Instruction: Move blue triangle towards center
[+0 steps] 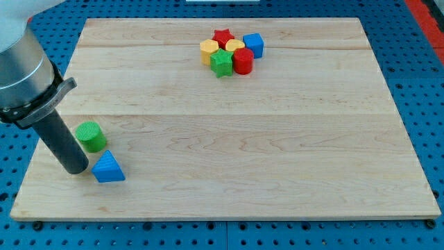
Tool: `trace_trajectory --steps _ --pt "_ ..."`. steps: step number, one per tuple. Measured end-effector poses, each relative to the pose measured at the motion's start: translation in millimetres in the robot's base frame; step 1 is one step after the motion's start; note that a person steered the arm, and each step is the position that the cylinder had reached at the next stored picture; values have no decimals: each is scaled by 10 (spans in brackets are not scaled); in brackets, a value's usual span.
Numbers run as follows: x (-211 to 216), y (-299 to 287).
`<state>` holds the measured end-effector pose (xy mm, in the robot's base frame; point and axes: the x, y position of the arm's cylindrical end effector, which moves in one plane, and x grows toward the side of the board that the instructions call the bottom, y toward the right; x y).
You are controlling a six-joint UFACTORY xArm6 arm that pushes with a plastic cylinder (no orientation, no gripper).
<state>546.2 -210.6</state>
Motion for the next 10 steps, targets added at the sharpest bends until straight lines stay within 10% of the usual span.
trace_trajectory --steps 3,10 --pt "198 136" --pt "-678 2881"
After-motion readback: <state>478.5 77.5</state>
